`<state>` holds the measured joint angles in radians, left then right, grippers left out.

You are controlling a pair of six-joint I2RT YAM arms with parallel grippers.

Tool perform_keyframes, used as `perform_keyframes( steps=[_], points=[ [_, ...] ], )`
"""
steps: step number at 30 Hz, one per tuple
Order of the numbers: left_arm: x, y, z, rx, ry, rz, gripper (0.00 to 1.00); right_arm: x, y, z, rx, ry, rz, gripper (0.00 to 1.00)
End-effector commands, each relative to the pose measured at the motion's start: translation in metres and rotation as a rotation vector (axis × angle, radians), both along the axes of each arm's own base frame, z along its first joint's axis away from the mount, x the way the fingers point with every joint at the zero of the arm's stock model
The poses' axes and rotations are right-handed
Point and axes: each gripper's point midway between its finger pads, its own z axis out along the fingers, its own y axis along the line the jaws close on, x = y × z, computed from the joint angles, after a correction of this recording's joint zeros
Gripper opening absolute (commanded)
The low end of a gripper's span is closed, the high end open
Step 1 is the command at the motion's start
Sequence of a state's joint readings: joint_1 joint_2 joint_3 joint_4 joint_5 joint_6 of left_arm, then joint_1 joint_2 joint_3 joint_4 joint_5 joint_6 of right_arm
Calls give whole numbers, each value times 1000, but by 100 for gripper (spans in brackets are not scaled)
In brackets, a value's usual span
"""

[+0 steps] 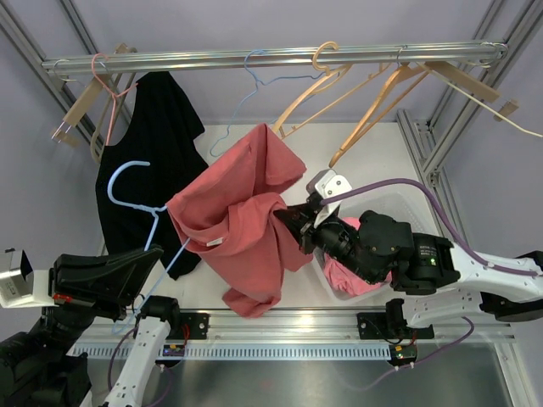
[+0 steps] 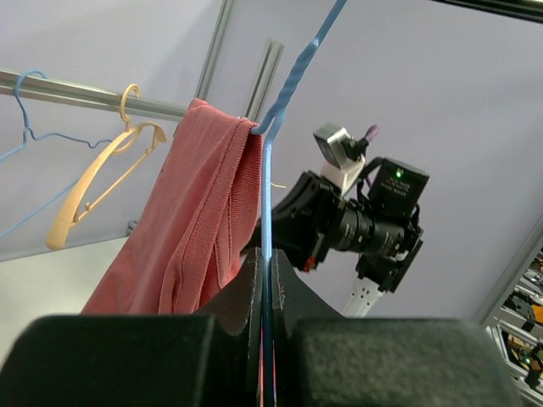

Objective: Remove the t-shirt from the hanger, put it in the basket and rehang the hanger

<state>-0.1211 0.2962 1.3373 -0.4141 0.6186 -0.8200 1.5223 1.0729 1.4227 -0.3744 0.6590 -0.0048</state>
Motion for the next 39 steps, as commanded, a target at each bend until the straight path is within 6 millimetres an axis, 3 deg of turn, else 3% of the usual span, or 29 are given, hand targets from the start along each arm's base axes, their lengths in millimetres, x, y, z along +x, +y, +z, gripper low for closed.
perform_keyframes(
  steps=[1, 4, 6, 8, 9, 10, 12, 16, 18, 19, 20, 21, 22, 24, 28, 31, 33, 34, 35, 36, 37, 38, 39],
  points=[
    [-18, -6, 1, 35, -79, -65, 0, 28, -26, 44, 40, -127, -136, 0],
    [-22, -7, 1, 36, -83, -84, 0, 43, -41, 45, 22, -184, -230, 0],
    [-24, -7, 1, 39, -84, -95, 0, 54, -49, 40, 3, -199, -284, 8],
    [-28, -9, 3, 36, -92, -117, 0, 65, -53, 39, 3, -203, -312, 28],
    [-29, -9, 4, 35, -93, -128, 0, 66, -47, 38, -1, -209, -284, 57],
    [-33, -9, 7, 27, -98, -140, 0, 69, -38, 30, -21, -194, -270, 67],
    [-38, -9, 10, 22, -110, -150, 0, 76, -28, 26, -30, -186, -242, 83],
    [-45, -9, 12, 23, -120, -166, 0, 88, -4, 12, -51, -176, -181, 93],
    [-45, -9, 10, 24, -117, -173, 0, 77, 12, 11, -24, -176, -45, 90],
    [-44, -9, 10, 24, -114, -175, 0, 75, 9, 22, 30, -192, -14, 85],
    [-43, -9, 9, 27, -111, -177, 0, 72, 11, 17, 39, -190, 21, 73],
    [-43, -9, 8, 28, -114, -175, 0, 65, 14, 20, 61, -194, 83, 55],
    [-43, -9, 8, 28, -116, -173, 0, 69, 8, 24, 90, -183, 77, 24],
    [-42, -8, 8, 29, -121, -164, 0, 66, 6, 23, 97, -174, 91, 5],
    [-26, -10, -1, 37, -92, -150, 0, 62, -17, 29, 131, -146, 47, 0],
    [-14, -11, -9, 48, -65, -142, 0, 61, -42, 51, 183, -137, -13, 0],
    [-4, -9, -13, 59, -43, -102, 0, 57, -62, 86, 256, -162, -51, 0],
    [-5, -7, -10, 62, -54, -88, 0, 58, -64, 92, 247, -159, -55, 0],
    [-10, -4, -2, 55, -77, -65, 0, 50, -81, 132, 312, -188, -60, 0],
    [-4, -2, -1, 73, -72, -38, 0, 51, -91, 148, 325, -188, -93, 0],
    [-3, -1, 3, 77, -75, -20, 0, 61, -83, 143, 267, -158, -127, 0],
    [-1, 3, 7, 71, -77, 6, 0, 57, -105, 180, 339, -189, -160, 0],
    [-2, 5, 12, 76, -89, 26, 0, 63, -117, 190, 352, -192, -226, 0]
  ],
)
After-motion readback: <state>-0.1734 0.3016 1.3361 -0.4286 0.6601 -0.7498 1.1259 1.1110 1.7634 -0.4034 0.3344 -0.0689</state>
